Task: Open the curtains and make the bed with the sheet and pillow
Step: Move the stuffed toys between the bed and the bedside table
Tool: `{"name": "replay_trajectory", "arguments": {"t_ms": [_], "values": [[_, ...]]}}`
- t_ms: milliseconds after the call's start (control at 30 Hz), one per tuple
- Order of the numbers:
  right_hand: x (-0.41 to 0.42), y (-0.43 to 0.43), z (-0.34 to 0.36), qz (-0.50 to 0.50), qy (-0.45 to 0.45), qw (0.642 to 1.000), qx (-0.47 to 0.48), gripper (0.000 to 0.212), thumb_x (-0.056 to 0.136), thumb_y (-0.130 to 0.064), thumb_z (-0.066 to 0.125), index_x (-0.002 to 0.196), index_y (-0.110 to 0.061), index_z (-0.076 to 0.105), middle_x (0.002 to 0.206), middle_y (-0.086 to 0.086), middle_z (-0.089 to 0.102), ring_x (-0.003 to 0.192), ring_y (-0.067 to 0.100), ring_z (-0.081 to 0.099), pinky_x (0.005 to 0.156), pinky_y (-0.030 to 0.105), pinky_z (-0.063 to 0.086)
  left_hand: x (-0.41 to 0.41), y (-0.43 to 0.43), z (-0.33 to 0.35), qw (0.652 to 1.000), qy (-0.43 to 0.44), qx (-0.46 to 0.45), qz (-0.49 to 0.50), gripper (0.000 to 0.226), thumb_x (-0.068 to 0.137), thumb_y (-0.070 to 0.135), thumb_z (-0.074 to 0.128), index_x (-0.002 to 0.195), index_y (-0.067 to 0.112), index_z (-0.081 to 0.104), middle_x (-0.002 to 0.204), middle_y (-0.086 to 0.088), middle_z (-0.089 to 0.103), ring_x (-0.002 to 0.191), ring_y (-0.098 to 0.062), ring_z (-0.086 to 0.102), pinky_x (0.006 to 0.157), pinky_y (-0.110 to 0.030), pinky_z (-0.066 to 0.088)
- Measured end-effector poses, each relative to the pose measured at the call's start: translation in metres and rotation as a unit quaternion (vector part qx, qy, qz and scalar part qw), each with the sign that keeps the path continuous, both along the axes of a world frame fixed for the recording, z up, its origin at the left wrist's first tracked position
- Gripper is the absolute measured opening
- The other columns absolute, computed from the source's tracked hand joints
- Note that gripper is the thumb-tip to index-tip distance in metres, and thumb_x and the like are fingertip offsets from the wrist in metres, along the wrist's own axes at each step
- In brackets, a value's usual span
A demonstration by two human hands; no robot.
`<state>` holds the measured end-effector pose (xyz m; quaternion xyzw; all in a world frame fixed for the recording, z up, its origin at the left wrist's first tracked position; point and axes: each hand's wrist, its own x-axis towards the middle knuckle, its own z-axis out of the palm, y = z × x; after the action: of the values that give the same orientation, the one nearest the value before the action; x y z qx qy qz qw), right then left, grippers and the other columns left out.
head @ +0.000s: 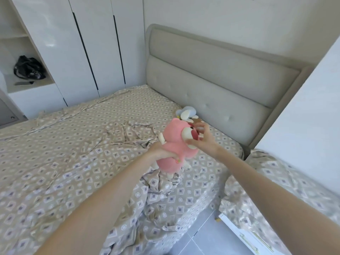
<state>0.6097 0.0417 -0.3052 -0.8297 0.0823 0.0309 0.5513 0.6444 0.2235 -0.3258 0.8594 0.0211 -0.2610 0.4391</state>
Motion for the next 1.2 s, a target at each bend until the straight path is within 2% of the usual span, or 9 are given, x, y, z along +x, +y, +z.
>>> {"name": "replay_trajectory", "arguments": {"t_ms": [100, 200, 333, 500, 700, 833, 933, 1100, 1200], "values": [[0.033, -0.036, -0.009, 0.014, 0.018, 1.0, 0.008, 0.054, 0.084, -0.02, 0.068, 0.132, -0.033, 0.046, 0.133, -0.009, 0.047, 0.12, 0.016, 0.05, 0.101, 0.04, 0.045, 0.039, -0.03, -0.01, 0.999, 0.016, -0.027, 0.018, 0.07, 0.062, 0.027, 0.086, 0.119, 0.014, 0.047, 0.114, 0.0, 0.052, 0.105, -0.019, 0.05, 0.083, -0.03, 0.046], [0.077, -0.071, -0.018, 0.004, 0.04, 0.999, 0.0, 0.043, 0.092, -0.022, 0.059, 0.134, -0.029, 0.051, 0.129, -0.01, 0.05, 0.114, 0.015, 0.052, 0.091, 0.035, 0.048, 0.087, -0.061, -0.022, 0.998, 0.028, -0.04, 0.048, 0.083, 0.056, 0.029, 0.088, 0.127, 0.01, 0.047, 0.123, -0.005, 0.054, 0.113, -0.023, 0.053, 0.087, -0.032, 0.049], [0.144, -0.114, -0.028, -0.049, 0.099, 0.994, 0.003, 0.028, 0.094, -0.013, 0.052, 0.121, -0.022, 0.056, 0.118, -0.003, 0.052, 0.105, 0.019, 0.052, 0.091, 0.038, 0.046, 0.153, -0.094, -0.037, 0.99, 0.034, -0.089, 0.107, 0.068, 0.055, 0.021, 0.086, 0.116, 0.014, 0.054, 0.115, 0.0, 0.059, 0.101, -0.018, 0.055, 0.071, -0.026, 0.049], [0.228, -0.172, -0.047, -0.048, 0.172, 0.983, -0.032, 0.033, 0.094, -0.017, 0.052, 0.126, -0.021, 0.054, 0.12, 0.002, 0.053, 0.1, 0.021, 0.053, 0.09, 0.038, 0.046, 0.231, -0.129, -0.046, 0.972, 0.056, -0.129, 0.186, 0.066, 0.064, 0.016, 0.083, 0.121, 0.008, 0.052, 0.11, -0.001, 0.053, 0.098, -0.018, 0.051, 0.075, -0.028, 0.044], [0.308, -0.211, -0.08, -0.039, 0.261, 0.964, -0.013, 0.035, 0.095, -0.022, 0.051, 0.129, -0.023, 0.046, 0.125, 0.002, 0.045, 0.111, 0.024, 0.048, 0.097, 0.042, 0.045, 0.3, -0.158, -0.068, 0.959, 0.063, -0.119, 0.248, 0.064, 0.068, 0.016, 0.081, 0.123, 0.003, 0.051, 0.107, -0.007, 0.053, 0.092, -0.02, 0.05, 0.071, -0.027, 0.042], [0.365, -0.227, -0.113, -0.03, 0.323, 0.945, 0.027, 0.04, 0.096, -0.022, 0.05, 0.134, -0.023, 0.04, 0.136, 0.005, 0.038, 0.112, 0.027, 0.043, 0.095, 0.044, 0.046, 0.344, -0.178, -0.083, 0.95, 0.079, -0.105, 0.282, 0.094, 0.04, 0.032, 0.082, 0.124, 0.003, 0.051, 0.107, -0.006, 0.051, 0.095, -0.023, 0.052, 0.073, -0.029, 0.044], [0.416, -0.243, -0.137, -0.032, 0.372, 0.926, 0.049, 0.046, 0.095, -0.023, 0.053, 0.138, -0.024, 0.036, 0.145, 0.007, 0.032, 0.117, 0.03, 0.041, 0.094, 0.047, 0.047, 0.382, -0.196, -0.099, 0.941, 0.095, -0.073, 0.318, 0.091, 0.046, 0.033, 0.084, 0.124, 0.003, 0.049, 0.107, -0.006, 0.051, 0.095, -0.024, 0.051, 0.074, -0.032, 0.046], [0.485, -0.265, -0.174, -0.039, 0.416, 0.904, 0.093, 0.053, 0.098, -0.028, 0.051, 0.145, -0.022, 0.027, 0.148, 0.007, 0.03, 0.133, 0.034, 0.032, 0.102, 0.056, 0.039, 0.439, -0.216, -0.132, 0.928, 0.111, -0.012, 0.354, 0.078, 0.063, 0.039, 0.084, 0.123, 0.002, 0.05, 0.115, -0.011, 0.056, 0.109, -0.031, 0.055, 0.092, -0.041, 0.05], [0.525, -0.268, -0.201, -0.047, 0.436, 0.892, 0.109, 0.058, 0.096, -0.034, 0.055, 0.146, -0.023, 0.025, 0.149, 0.006, 0.03, 0.132, 0.033, 0.035, 0.1, 0.058, 0.04, 0.468, -0.224, -0.156, 0.915, 0.132, -0.025, 0.38, 0.068, 0.065, 0.033, 0.084, 0.116, 0.005, 0.05, 0.108, -0.008, 0.056, 0.101, -0.03, 0.055, 0.081, -0.039, 0.051]]}}
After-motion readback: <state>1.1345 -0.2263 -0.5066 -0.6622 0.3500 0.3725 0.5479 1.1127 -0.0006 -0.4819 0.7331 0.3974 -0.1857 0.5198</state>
